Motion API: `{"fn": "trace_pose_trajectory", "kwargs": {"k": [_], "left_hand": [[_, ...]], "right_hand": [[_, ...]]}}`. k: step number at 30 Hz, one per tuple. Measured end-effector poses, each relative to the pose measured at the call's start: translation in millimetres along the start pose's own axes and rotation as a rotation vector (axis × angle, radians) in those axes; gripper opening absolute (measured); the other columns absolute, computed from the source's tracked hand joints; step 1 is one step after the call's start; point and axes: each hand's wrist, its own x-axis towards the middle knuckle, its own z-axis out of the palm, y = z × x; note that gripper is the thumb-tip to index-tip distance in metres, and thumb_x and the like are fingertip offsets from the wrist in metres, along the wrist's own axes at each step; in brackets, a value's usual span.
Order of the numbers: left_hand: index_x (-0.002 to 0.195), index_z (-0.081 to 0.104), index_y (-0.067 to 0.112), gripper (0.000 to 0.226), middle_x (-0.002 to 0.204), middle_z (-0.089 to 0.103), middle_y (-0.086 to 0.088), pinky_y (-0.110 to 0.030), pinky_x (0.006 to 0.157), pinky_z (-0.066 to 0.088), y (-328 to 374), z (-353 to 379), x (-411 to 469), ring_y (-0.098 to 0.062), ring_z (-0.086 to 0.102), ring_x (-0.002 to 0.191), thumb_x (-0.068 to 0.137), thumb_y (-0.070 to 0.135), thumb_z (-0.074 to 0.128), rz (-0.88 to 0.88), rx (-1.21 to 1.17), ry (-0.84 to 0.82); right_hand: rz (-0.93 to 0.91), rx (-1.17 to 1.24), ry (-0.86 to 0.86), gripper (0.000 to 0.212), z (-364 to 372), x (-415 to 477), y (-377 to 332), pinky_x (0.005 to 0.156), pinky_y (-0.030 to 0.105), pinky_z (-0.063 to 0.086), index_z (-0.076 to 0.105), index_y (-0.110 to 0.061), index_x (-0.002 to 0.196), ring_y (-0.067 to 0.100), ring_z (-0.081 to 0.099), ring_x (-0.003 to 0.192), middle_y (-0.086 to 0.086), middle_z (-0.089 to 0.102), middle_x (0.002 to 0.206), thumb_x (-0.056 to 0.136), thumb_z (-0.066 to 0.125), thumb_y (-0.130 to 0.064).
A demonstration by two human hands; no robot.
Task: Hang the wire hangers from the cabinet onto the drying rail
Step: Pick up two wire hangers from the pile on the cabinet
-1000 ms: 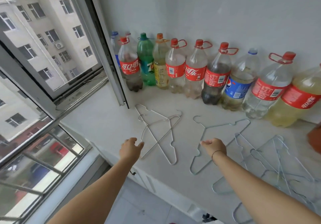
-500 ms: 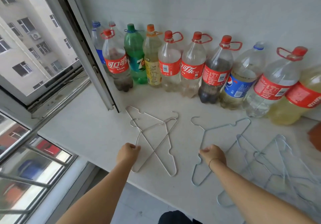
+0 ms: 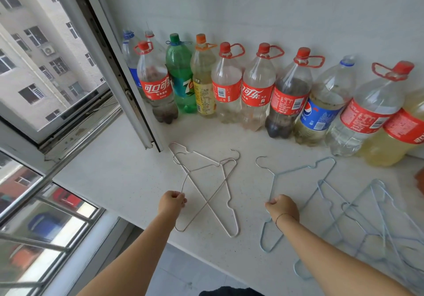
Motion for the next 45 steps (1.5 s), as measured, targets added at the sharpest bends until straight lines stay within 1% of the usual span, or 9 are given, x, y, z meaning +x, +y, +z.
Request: {"fn": "trace_pose_trajectory", "kwargs": {"k": [5,8,12,20,25,29,33,39,45], "left_hand": [[0.088,0.062,0.003,0.011,0.073,0.066,-0.010,-0.026,0.060,0.049,0,0,-18,-0.019,0.059,0.064,0.092,0.010,0.054,-0.037,-0.309,-0.024],[0.092,0.063,0.002,0.011,0.076,0.064,-0.012,-0.026,0.063,0.051,3,1,-35,-0.020,0.059,0.067,0.093,0.010,0.054,-0.044,-0.437,-0.010],[0.095,0.059,0.004,0.009,0.073,0.060,-0.012,-0.027,0.060,0.053,12,6,-65,-0.021,0.058,0.061,0.094,0.010,0.052,-0.012,-0.586,0.038],[0.097,0.060,0.010,0.010,0.073,0.062,-0.005,-0.021,0.040,0.033,21,21,-140,-0.014,0.040,0.043,0.094,0.016,0.052,0.181,-0.464,0.210],[0.096,0.064,0.013,0.011,0.074,0.064,-0.002,-0.027,0.054,0.036,16,24,-200,-0.014,0.044,0.052,0.092,0.019,0.055,0.248,-0.469,0.356],[0.096,0.064,0.016,0.011,0.077,0.065,-0.003,-0.029,0.064,0.042,9,17,-250,-0.012,0.049,0.060,0.092,0.021,0.055,0.279,-0.514,0.470],[0.090,0.063,0.020,0.008,0.074,0.065,-0.001,-0.028,0.057,0.040,2,-4,-304,-0.013,0.049,0.057,0.092,0.021,0.055,0.337,-0.489,0.599],[0.092,0.065,0.011,0.010,0.071,0.066,-0.004,-0.025,0.052,0.036,-1,-65,-394,-0.005,0.048,0.049,0.091,0.016,0.056,0.392,-0.427,0.783],[0.088,0.063,0.013,0.010,0.068,0.062,-0.004,-0.015,0.044,0.034,-9,-136,-495,0.001,0.044,0.038,0.092,0.009,0.055,0.443,-0.478,0.869]], "right_hand": [[-0.017,0.240,0.033,0.015,-2,-10,0,0.061,0.027,0.042,0.059,-0.006,0.092,0.027,0.061,0.074,0.009,0.066,0.076,0.077,0.060,-0.010],[-0.035,0.381,-0.004,0.031,-6,-18,-3,0.060,0.025,0.039,0.057,-0.009,0.103,0.025,0.056,0.065,0.007,0.062,0.066,0.074,0.056,0.003],[-0.052,0.578,0.001,0.032,-17,-32,-9,0.056,0.027,0.037,0.057,-0.005,0.103,0.019,0.051,0.056,0.006,0.057,0.059,0.074,0.052,0.007],[-0.207,0.817,-0.124,0.028,-48,-70,-1,0.051,0.025,0.038,0.055,-0.001,0.103,0.020,0.047,0.053,0.010,0.053,0.060,0.082,0.039,0.010],[-0.426,0.765,-0.276,0.021,-79,-94,16,0.044,0.015,0.042,0.059,-0.006,0.099,0.016,0.045,0.053,0.006,0.050,0.061,0.094,0.039,0.000],[-0.607,0.654,-0.405,0.022,-103,-119,24,0.044,0.017,0.035,0.064,-0.010,0.096,0.013,0.039,0.051,0.004,0.044,0.057,0.095,0.043,-0.005],[-0.766,0.567,-0.533,0.022,-131,-153,19,0.044,0.015,0.032,0.065,-0.014,0.095,0.014,0.036,0.054,0.003,0.042,0.057,0.095,0.045,-0.008],[-0.890,0.504,-0.722,0.026,-163,-221,-13,0.039,0.013,0.031,0.061,0.008,0.093,0.005,0.038,0.040,-0.007,0.051,0.054,0.097,0.041,-0.008],[-0.970,0.488,-1.051,0.026,-173,-314,-61,0.035,0.016,0.031,0.059,0.001,0.104,0.007,0.034,0.034,0.002,0.045,0.047,0.099,0.036,-0.010]]}}
